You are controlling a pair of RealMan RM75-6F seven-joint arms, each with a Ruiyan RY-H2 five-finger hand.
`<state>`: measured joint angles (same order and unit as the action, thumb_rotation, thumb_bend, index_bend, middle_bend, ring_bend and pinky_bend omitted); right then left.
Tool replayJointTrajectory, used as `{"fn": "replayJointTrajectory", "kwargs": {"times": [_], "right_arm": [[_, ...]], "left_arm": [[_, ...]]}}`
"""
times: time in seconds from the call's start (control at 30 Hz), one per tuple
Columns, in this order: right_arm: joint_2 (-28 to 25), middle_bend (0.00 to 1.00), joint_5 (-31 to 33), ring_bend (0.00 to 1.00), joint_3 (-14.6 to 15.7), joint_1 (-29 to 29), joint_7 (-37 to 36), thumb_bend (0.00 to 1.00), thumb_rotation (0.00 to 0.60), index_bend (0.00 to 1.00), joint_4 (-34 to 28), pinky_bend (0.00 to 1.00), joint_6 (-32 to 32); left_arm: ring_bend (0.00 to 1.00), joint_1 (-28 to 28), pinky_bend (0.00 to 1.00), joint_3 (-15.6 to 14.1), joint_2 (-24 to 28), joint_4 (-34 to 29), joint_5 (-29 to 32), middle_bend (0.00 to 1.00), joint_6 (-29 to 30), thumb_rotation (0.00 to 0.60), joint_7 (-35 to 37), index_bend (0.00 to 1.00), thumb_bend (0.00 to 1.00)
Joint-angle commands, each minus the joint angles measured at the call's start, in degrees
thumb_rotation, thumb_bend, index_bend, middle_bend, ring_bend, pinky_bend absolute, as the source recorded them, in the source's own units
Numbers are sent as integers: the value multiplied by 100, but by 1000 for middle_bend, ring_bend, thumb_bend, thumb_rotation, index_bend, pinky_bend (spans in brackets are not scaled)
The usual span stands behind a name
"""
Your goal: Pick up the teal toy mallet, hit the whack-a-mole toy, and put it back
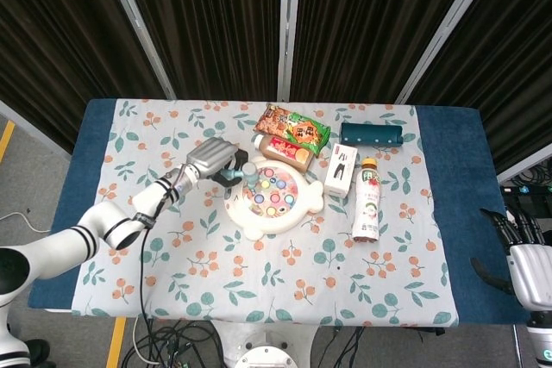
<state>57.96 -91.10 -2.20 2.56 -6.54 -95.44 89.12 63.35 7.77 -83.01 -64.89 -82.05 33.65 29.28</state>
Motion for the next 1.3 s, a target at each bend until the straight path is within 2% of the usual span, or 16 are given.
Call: {"fn": "replayJointTrajectory", "kwargs": {"times": [0.03, 0.33, 0.6, 0.77, 0.87, 1.03, 1.1, 1.3], "right_arm": [[7, 204, 2, 0, 0, 2, -5, 172, 600, 130, 5, 0, -9], [-2, 204, 47, 0, -15, 4, 3, 173, 600, 130, 2, 0, -40], [2, 204, -5, 0, -15, -1, -23, 173, 600, 130, 14, 0, -7], [3, 204, -26, 0, -13, 3, -68, 173, 600, 130, 46, 0, -2], [13, 204, -39, 0, -10, 23, -84, 173, 600, 130, 60, 0, -33], [21, 204, -49, 0, -12, 68, -53, 173, 600, 130, 34, 0, -100], [18, 204, -54, 0, -13, 70, -19, 173, 600, 130, 9, 0, -99], [6, 204, -48, 0, -10, 56, 92, 173, 600, 130, -88, 0, -82]], "left_arm": [[572, 9, 692, -29, -11, 1, 3, 701, -64, 600, -23, 694, 665], [573, 48, 692, -97, -298, 277, 34, 702, -185, 600, -61, 693, 665], [573, -203, 692, -47, 142, -137, 27, 702, 221, 600, 129, 693, 666], [573, -600, 688, -223, 311, -249, 112, 702, 475, 600, 147, 694, 666], [570, -884, 660, -355, 212, -145, 225, 698, 602, 594, 138, 690, 664], [524, -1253, 552, -525, -166, 297, 231, 648, 883, 572, 69, 637, 662], [508, -1338, 495, -547, -312, 486, 215, 632, 963, 563, 107, 625, 662], [446, -1435, 444, -628, -612, 992, 36, 583, 1043, 528, 249, 576, 619]]}}
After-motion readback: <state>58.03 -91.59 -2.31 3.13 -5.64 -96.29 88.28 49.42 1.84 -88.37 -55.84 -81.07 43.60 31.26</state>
